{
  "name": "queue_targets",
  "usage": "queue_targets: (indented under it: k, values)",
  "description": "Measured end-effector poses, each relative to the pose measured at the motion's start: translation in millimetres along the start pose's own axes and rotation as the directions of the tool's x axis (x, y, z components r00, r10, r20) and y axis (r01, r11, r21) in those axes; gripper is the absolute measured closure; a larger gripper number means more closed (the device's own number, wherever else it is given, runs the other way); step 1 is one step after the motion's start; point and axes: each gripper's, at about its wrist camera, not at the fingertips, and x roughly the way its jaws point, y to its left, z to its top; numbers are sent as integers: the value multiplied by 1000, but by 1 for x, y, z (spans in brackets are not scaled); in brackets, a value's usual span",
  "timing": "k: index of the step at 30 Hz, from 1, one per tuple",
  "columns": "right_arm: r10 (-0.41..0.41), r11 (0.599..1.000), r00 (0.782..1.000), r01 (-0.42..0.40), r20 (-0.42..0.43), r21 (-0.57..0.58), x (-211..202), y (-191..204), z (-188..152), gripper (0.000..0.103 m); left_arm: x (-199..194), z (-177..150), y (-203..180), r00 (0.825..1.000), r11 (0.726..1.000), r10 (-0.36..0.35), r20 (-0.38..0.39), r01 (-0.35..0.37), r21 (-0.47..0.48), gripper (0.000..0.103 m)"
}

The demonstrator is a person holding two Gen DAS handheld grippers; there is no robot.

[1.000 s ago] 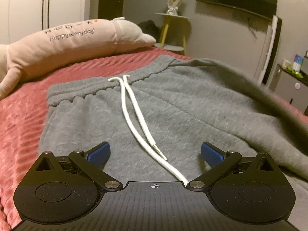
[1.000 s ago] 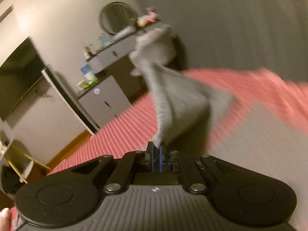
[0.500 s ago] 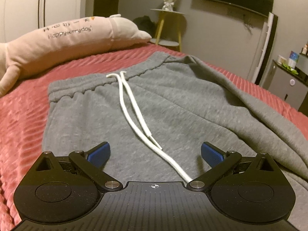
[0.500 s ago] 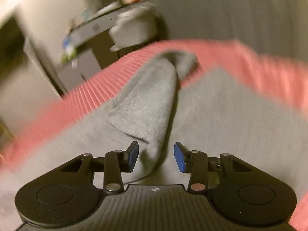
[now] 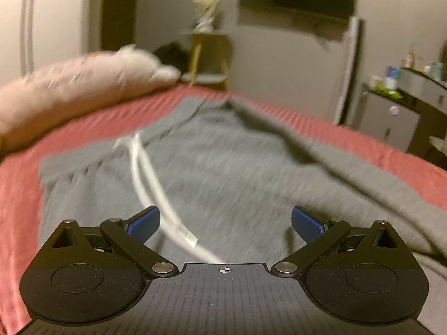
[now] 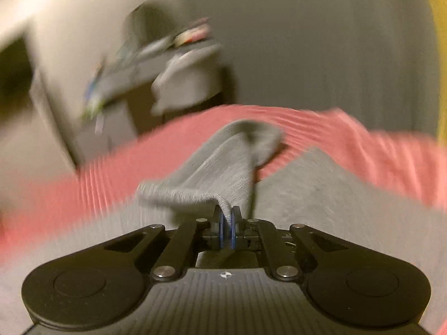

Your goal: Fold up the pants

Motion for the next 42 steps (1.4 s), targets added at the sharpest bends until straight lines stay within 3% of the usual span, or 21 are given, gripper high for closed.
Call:
queue_targets:
  k: [3,6,8,9,11,14,16,17,18,22,24,26,28,31,36,39,42]
  values:
    - [-6,961,998,21,-54,276,11,-43,3,97,-1,23,-7,996,997,-71,49,70,29,8]
    - [-39,945,988,85,-149,315,26,-56,-2,91,24,59,-13,988,988,-152,0,152,-1,11]
    - [-26,949,989,71,-146,308,28,-57,0,87,54,81,-12,974,976,-210,-86,204,-77,15]
    - [-24,953,990,65,-139,297,28,-56,0,80,73,92,-11,962,968,-235,-137,219,-124,21]
    - [-8,958,992,43,-124,284,31,-56,-2,70,100,105,-12,953,965,-231,-194,199,-171,29]
    - [-13,970,994,38,-106,240,30,-46,-7,69,138,116,-25,930,964,-250,-271,212,-159,30]
    - [-5,976,995,26,-95,217,32,-42,-6,69,163,114,-33,912,966,-243,-331,198,-164,45]
    - [-2,977,996,21,-88,213,31,-42,-6,73,174,114,-34,904,966,-237,-356,182,-181,59]
    - [-2,977,997,19,-80,211,28,-44,-7,82,184,114,-35,898,965,-234,-372,168,-201,63]
    - [-3,981,998,15,-61,195,36,-47,-7,85,207,119,-38,900,960,-239,-366,162,-229,63]
    - [0,984,999,9,-50,175,39,-45,-7,82,210,122,-41,905,964,-229,-360,159,-212,89]
    - [-3,989,999,8,-34,149,40,-41,-6,82,204,126,-42,910,964,-232,-344,167,-207,92]
    - [12,987,999,-7,-30,159,41,-43,-4,89,186,132,-37,926,961,-242,-291,188,-201,93]
    - [75,960,996,-61,-42,272,39,-59,6,93,143,142,-23,944,949,-277,-178,240,-205,94]
    - [110,915,992,-122,53,384,6,-82,29,97,41,135,29,934,913,-357,-7,348,-211,94]
    - [-9,920,986,-58,169,387,-36,-92,41,97,-4,108,59,936,918,-352,-24,340,-206,94]
    - [-108,928,979,38,171,370,-60,-92,41,97,-20,63,80,942,943,-302,-145,274,-188,93]
